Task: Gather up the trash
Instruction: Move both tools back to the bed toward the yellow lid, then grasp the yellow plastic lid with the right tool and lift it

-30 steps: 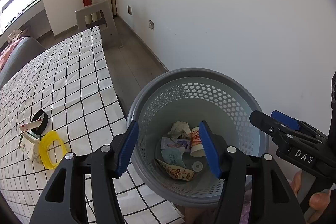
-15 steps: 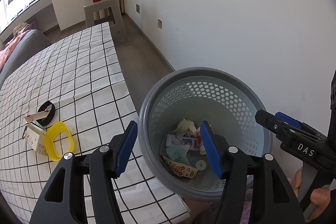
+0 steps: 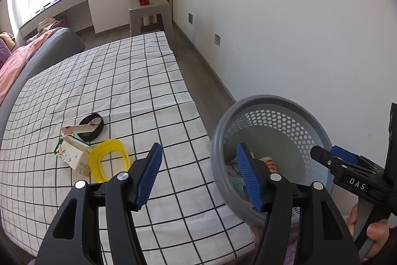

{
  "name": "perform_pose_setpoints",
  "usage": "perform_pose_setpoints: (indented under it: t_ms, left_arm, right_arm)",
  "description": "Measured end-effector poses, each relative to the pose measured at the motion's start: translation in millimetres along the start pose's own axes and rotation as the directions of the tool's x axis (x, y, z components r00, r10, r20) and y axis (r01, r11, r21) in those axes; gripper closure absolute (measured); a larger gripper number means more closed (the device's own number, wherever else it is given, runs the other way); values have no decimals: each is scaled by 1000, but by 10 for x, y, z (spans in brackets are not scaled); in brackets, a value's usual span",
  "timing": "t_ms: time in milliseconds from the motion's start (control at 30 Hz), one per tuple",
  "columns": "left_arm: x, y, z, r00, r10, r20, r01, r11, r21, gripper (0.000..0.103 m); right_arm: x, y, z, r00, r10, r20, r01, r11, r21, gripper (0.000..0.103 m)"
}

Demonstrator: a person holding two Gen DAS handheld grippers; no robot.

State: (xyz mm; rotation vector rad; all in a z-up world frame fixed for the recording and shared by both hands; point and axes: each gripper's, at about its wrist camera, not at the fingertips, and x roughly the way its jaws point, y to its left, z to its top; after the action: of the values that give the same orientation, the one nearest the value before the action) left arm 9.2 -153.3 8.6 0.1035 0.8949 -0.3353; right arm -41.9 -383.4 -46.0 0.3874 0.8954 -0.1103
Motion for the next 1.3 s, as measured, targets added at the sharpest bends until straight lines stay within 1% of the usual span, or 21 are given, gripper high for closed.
perform_pose_setpoints:
  t_ms: [133,267,467,700,867,1000,1167,1300]
  left_arm:
    - [-69,225,-2,1000,22,13,-22,999,-44,43]
    - [-125,432,-30,999,46,21,-44,996,-78,43]
    - [-167,780,-115,997,77,20,-74,988,-132,43]
    - [-218,1313,-236,989,149,5,-144,969,-201,43]
    - [-254,1756,-335,977,213,-10,-208,942,-264,43]
    - [-259,2087,-422,966,256,-25,-250,913,-321,43]
    - [-206,2415,-494,948,313,-48,-307,873,-379,43]
    - [-153,2592,-555,936,345,-65,-341,849,-404,43]
  right_arm:
    - [2,74,22,1000,6,-7,-6,1000,-9,22]
    - [-6,260,56,999,44,-7,-44,999,-19,22]
    - [51,808,84,994,111,-15,-112,987,-112,20]
    - [187,1468,109,981,190,-42,-194,957,-216,20]
    - [336,1898,83,971,226,-77,-239,924,-298,20]
    - [480,2183,44,967,230,-113,-256,895,-365,19]
    - [658,2445,-38,960,228,-160,-276,860,-429,18]
    - [806,2609,-121,956,220,-196,-288,836,-467,15]
